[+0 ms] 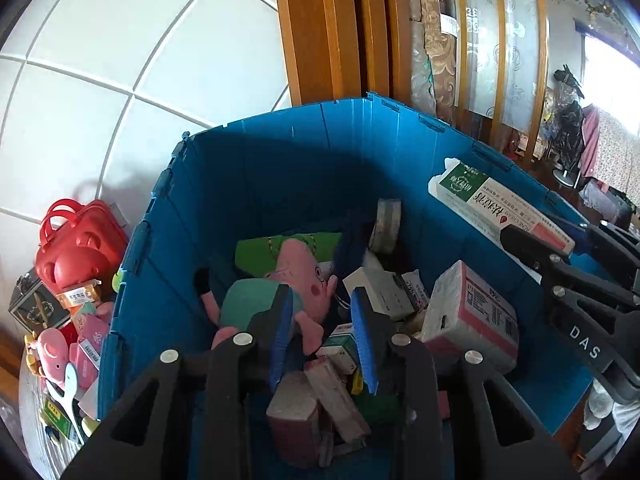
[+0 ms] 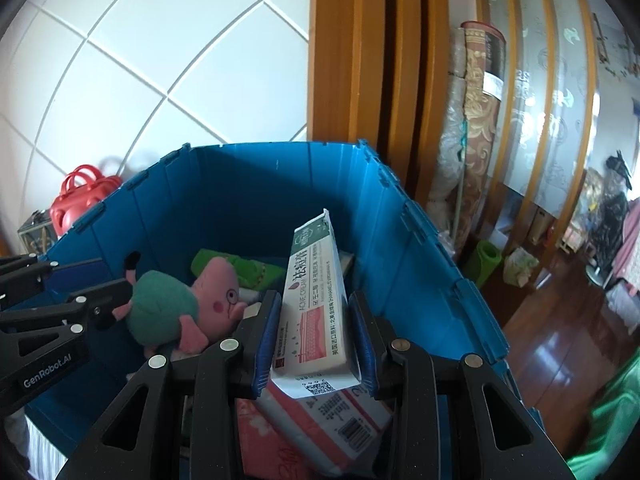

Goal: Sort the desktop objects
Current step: 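Carry both white boxes into the blue crate and open both grippers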

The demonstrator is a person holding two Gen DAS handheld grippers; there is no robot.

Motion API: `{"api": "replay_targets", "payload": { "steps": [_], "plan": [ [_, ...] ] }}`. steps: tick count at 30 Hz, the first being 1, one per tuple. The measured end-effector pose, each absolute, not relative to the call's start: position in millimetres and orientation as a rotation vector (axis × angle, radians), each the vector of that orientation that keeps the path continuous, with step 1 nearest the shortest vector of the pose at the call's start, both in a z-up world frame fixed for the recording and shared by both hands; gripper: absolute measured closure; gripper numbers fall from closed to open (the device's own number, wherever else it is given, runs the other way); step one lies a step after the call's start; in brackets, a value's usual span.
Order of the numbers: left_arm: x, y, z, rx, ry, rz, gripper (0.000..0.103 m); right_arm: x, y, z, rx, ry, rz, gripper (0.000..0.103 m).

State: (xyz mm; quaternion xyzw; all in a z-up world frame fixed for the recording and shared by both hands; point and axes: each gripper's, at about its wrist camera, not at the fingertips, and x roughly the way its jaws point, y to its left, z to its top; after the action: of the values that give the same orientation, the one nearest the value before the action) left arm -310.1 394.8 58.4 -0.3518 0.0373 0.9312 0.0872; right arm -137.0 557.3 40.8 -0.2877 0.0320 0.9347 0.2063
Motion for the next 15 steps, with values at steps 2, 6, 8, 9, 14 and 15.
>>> {"api": "replay_targets", "payload": {
  "steps": [2,6,8,9,14,15],
  "plan": [
    [-310.6,392.0,58.0,-1.045,0.088,2.780,0.073,-137.9,556.3,40.7,-0.806,0.077,2.611,0.068],
    [-311.0,389.4,58.5,-1.028,0.063,2.773,0.073,-139.5,554.2,40.0,-0.820,0.058,2.626,0.068],
    [-310.8,388.5,58.5,-1.022,0.057,2.779,0.073,-140.0,552.6,40.6,-0.824,0.050,2.638,0.067],
    [-310.2,388.3,58.8,-1.015,0.058,2.784,0.073,-140.9,551.6,40.0,-0.832,0.043,2.638,0.067],
    [-309.4,388.2,59.4,-1.000,0.055,2.786,0.073,-139.8,547.1,43.3,-0.829,0.039,2.671,0.030],
    [-309.3,388.0,59.5,-0.998,0.053,2.788,0.073,-139.1,545.3,44.1,-0.821,0.025,2.671,0.022]
  ]
}}
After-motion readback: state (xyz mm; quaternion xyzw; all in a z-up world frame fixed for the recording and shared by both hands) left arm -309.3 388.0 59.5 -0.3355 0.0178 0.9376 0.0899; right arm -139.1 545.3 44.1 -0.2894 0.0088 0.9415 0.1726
